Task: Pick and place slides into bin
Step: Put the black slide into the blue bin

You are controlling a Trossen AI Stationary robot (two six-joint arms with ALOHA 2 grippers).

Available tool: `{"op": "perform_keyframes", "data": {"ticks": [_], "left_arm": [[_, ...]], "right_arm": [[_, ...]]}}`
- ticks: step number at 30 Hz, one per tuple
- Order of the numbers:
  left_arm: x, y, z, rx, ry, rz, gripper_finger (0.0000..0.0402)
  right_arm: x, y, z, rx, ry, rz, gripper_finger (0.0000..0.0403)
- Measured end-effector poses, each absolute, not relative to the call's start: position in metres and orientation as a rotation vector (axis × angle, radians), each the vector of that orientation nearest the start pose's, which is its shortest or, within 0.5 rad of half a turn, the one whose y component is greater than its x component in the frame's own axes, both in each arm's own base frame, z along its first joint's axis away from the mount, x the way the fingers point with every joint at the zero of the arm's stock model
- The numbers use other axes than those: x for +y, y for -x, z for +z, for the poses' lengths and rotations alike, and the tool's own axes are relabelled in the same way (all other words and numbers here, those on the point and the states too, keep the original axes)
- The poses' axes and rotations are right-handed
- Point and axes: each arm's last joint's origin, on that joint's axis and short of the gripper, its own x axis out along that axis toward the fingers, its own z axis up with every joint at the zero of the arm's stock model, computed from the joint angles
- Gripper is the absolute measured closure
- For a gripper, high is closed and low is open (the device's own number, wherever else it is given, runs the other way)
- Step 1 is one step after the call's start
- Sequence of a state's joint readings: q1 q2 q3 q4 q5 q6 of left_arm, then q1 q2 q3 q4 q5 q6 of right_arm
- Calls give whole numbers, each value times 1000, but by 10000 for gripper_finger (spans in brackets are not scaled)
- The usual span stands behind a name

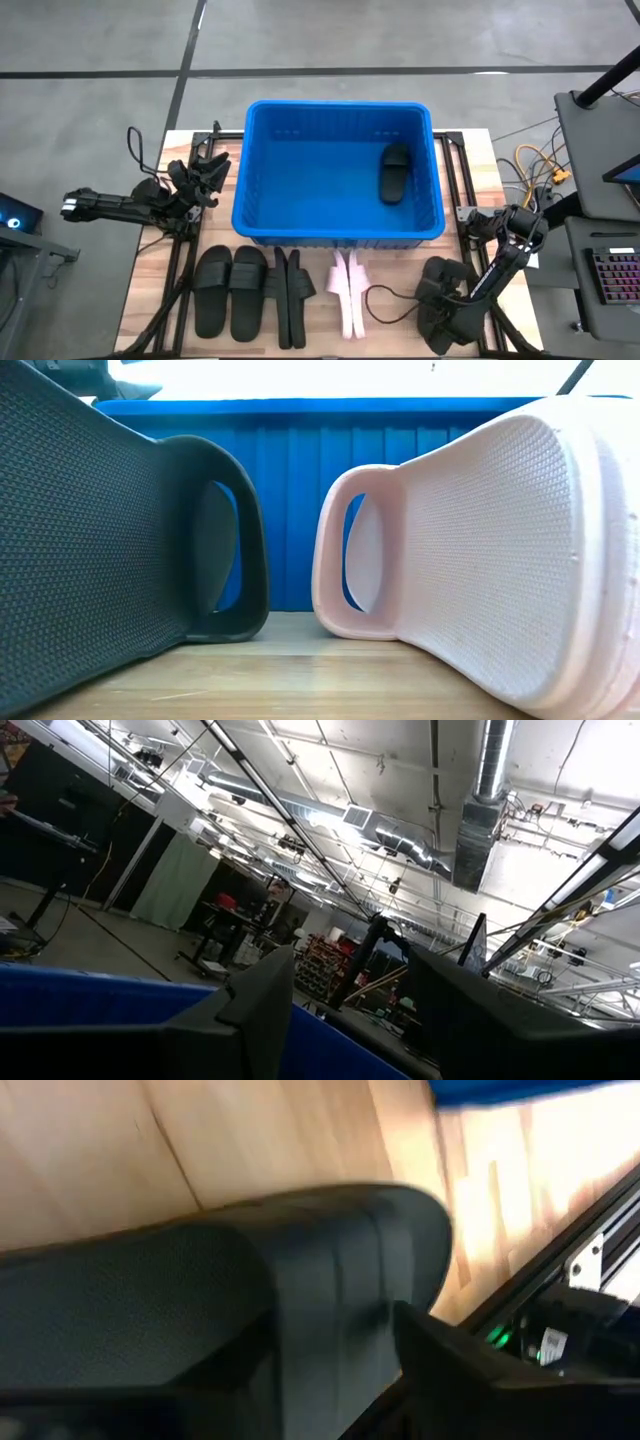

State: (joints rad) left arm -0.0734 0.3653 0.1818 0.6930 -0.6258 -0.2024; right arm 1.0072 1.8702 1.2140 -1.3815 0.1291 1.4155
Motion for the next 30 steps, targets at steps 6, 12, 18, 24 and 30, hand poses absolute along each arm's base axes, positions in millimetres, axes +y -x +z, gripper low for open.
{"op": "perform_keyframes", "data": {"ticks": [6,12,18,24,30], "left_arm": [[9,-106,257,-540,370,491,217],[9,-106,257,-541,370,491,217],[9,-106,257,-541,371,491,217],[9,-106,257,-540,370,491,217],[9,-106,257,-542,371,490,217]], "right_arm": [[246,-159,177,1627,0,-647,383],[262,-178,213,1567,-105,-496,392],[270,-197,260,1442,-168,-358,393],[259,-225,310,1122,-132,-315,393],[213,-254,344,927,72,-467,394]]}}
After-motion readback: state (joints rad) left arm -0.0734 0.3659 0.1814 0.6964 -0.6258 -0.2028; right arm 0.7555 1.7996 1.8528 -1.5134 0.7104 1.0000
